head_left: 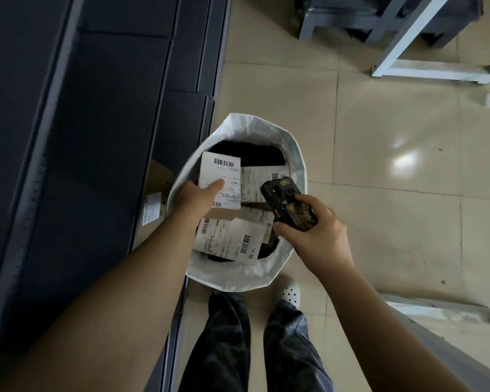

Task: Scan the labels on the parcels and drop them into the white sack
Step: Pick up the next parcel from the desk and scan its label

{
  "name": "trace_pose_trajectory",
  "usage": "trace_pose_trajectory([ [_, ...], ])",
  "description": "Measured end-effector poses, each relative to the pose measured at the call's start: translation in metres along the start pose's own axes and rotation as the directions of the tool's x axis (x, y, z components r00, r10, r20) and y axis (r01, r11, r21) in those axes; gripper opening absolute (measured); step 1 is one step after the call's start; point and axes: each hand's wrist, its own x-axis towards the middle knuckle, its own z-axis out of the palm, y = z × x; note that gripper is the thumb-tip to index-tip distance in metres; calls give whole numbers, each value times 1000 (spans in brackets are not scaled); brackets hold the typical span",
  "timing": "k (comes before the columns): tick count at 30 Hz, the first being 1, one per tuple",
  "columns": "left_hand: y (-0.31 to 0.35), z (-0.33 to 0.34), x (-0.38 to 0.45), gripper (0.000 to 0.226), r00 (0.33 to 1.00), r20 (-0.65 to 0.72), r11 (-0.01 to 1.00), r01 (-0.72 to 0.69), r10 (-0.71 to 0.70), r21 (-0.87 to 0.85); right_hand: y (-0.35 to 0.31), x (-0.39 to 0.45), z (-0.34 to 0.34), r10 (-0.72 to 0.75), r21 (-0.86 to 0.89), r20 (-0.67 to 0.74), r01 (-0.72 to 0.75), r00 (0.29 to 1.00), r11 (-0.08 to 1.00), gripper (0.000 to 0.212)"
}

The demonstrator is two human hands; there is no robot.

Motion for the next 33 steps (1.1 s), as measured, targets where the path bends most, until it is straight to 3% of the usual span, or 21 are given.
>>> trace_pose_trajectory([
  [5,-2,8,21,55,999,9,984,-42,44,-174,2,7,4,-3,51,2,3,1000,999,60],
  [12,-1,21,28,52,990,-45,967,-144,137,-211,9,7,11,19,64,1,-19,1000,998,61],
  [20,-9,12,44,38,988,42,983,-146,151,-112,13,9,19,53,53,-19,-52,998,997,60],
  [26,-11,1,29,40,988,25,989,-149,150,-23,4,12,19,43,28,-41,-42,998,999,60],
  [33,-24,-13,-17,33,938,1,937,-346,346,54,-21,8,2,-21,-20,-43,20,999,1000,61],
])
